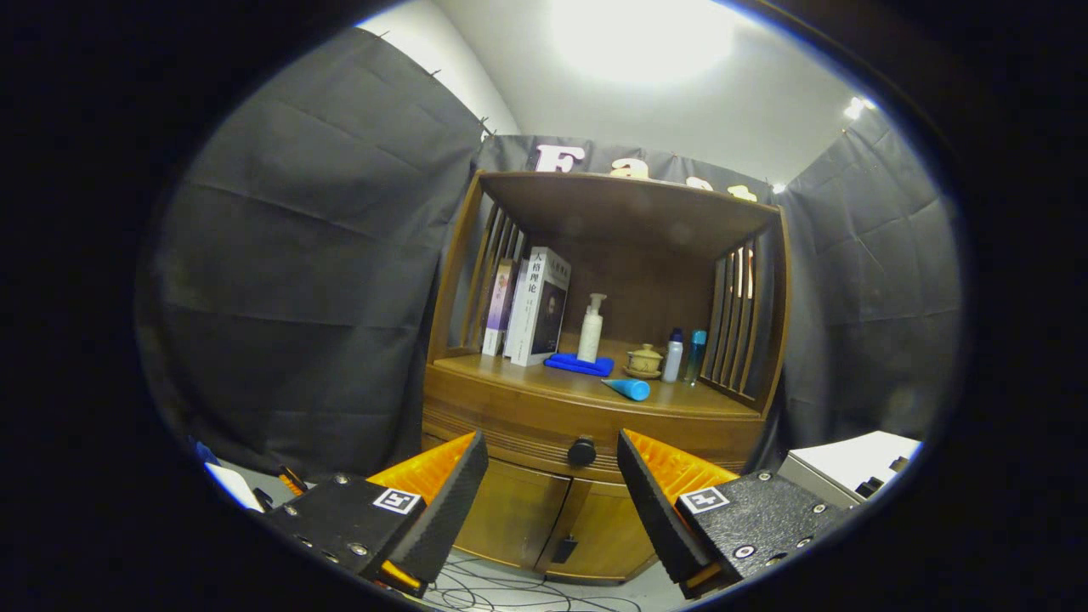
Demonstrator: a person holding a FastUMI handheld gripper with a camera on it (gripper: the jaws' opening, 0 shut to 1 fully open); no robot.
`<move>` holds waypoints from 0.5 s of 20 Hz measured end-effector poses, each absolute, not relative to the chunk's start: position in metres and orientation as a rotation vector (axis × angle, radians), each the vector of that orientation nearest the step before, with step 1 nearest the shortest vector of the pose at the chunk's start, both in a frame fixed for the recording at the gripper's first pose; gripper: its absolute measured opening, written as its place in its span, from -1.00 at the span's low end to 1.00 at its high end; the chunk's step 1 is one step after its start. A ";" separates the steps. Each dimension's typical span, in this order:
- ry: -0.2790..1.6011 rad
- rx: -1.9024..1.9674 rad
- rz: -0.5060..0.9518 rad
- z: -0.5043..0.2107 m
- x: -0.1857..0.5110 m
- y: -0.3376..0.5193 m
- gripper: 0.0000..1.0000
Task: Pull open the drawer, take out the items inside it, and place them on the countertop above the cabinet.
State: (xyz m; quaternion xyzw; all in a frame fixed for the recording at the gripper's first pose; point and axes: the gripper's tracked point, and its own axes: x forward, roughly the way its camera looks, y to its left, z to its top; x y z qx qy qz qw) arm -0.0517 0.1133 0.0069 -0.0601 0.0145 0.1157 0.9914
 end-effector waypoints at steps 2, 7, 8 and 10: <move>0.034 -0.102 0.227 0.004 -0.049 0.113 0.89; 0.061 -0.087 0.211 -0.005 -0.046 0.107 0.90; 0.061 -0.089 0.216 -0.006 -0.047 0.108 0.90; 0.063 -0.090 0.225 -0.007 -0.046 0.111 0.90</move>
